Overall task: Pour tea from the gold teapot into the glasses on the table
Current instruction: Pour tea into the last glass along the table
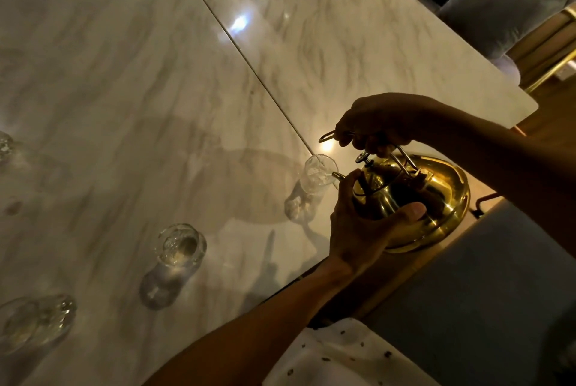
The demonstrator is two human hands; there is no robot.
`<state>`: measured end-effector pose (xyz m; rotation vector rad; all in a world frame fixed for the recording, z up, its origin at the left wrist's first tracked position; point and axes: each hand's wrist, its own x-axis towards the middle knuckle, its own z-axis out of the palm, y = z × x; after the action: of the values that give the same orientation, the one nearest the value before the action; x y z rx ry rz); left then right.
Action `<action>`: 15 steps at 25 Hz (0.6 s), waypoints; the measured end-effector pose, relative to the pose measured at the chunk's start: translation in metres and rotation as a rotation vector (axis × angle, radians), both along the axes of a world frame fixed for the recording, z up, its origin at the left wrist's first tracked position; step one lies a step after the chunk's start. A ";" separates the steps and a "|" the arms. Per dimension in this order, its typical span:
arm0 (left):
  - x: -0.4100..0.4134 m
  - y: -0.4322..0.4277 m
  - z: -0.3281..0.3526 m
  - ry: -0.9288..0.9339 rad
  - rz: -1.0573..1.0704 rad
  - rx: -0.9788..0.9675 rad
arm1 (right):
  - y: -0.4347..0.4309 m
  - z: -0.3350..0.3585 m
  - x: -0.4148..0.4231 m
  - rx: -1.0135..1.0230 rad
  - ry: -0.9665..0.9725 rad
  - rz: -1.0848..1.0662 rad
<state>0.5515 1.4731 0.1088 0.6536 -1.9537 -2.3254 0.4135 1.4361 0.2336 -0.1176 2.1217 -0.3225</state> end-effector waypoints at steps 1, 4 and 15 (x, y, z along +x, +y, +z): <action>-0.001 0.000 0.001 0.004 0.001 0.006 | -0.001 0.000 0.000 0.002 0.006 -0.004; -0.001 -0.001 0.001 0.009 -0.003 0.022 | -0.002 0.001 0.000 0.005 0.006 -0.013; -0.003 -0.004 0.003 0.020 -0.016 0.075 | -0.007 0.000 -0.004 0.036 0.027 -0.036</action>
<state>0.5482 1.4687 0.1121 0.6192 -1.8786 -2.4159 0.4097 1.4292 0.2333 -0.0634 2.1571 -0.3047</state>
